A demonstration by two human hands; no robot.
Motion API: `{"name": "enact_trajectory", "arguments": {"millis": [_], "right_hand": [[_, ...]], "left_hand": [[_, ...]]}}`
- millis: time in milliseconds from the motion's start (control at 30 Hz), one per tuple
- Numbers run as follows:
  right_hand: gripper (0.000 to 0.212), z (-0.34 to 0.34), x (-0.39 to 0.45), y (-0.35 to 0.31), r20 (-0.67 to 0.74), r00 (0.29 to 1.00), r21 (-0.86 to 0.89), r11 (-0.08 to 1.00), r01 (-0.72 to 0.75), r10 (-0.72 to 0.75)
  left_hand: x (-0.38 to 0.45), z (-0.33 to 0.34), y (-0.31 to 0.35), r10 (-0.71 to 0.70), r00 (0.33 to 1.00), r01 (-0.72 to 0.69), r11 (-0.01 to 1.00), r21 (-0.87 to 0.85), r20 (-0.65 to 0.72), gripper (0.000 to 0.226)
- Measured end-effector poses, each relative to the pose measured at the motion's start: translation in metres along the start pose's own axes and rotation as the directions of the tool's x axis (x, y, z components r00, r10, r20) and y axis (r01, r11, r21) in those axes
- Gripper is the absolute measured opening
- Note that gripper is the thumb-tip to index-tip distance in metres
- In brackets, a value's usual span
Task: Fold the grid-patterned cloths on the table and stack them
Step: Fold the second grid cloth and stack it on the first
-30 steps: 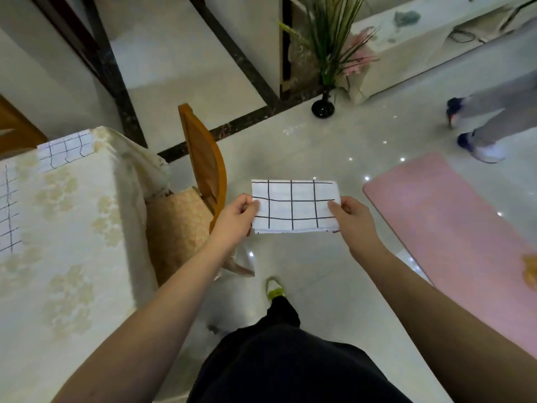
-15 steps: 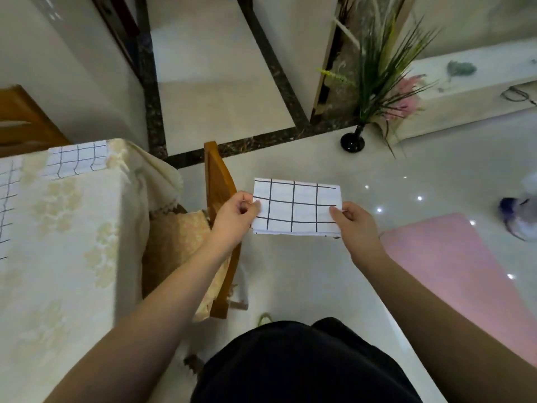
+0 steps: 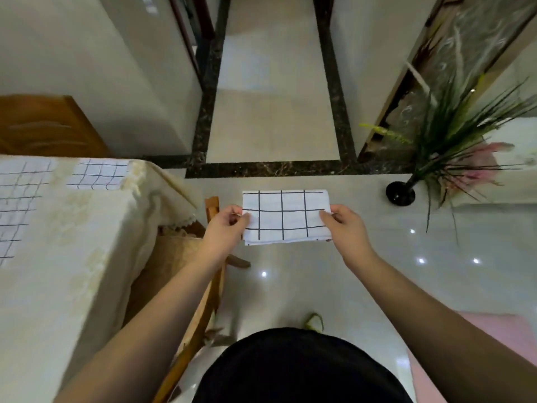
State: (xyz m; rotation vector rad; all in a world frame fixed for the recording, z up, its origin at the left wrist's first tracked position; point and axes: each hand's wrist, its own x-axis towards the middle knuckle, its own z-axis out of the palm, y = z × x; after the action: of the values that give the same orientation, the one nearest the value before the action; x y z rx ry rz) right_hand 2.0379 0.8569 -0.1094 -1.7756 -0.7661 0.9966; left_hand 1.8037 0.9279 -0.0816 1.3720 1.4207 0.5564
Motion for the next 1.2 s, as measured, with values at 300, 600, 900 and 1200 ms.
{"name": "enact_trajectory", "arguments": {"millis": [300, 600, 900, 1200], "right_hand": [[0.017, 0.029, 0.100, -0.045, 0.203, 0.978, -0.075, 0.995, 0.059, -0.043], [0.012, 0.113, 0.197, -0.095, 0.359, 0.931, -0.152, 0.980, 0.125, -0.063], [0.008, 0.203, 0.263, -0.139, 0.513, 0.858, -0.189, 0.971, 0.145, -0.028], [0.004, 0.304, 0.336, -0.169, 0.743, 0.670, -0.234, 0.940, 0.249, 0.007]], "left_hand": [[0.054, -0.014, 0.021, -0.072, 0.975, 0.062, 0.997, -0.055, -0.212, 0.013], [0.139, -0.066, 0.020, -0.190, 0.901, 0.123, 0.974, -0.191, -0.390, 0.013], [0.202, -0.127, 0.007, -0.304, 0.831, 0.208, 0.947, -0.245, -0.466, 0.015], [0.239, -0.155, -0.013, -0.478, 0.637, 0.228, 0.867, -0.444, -0.605, 0.008]]}}
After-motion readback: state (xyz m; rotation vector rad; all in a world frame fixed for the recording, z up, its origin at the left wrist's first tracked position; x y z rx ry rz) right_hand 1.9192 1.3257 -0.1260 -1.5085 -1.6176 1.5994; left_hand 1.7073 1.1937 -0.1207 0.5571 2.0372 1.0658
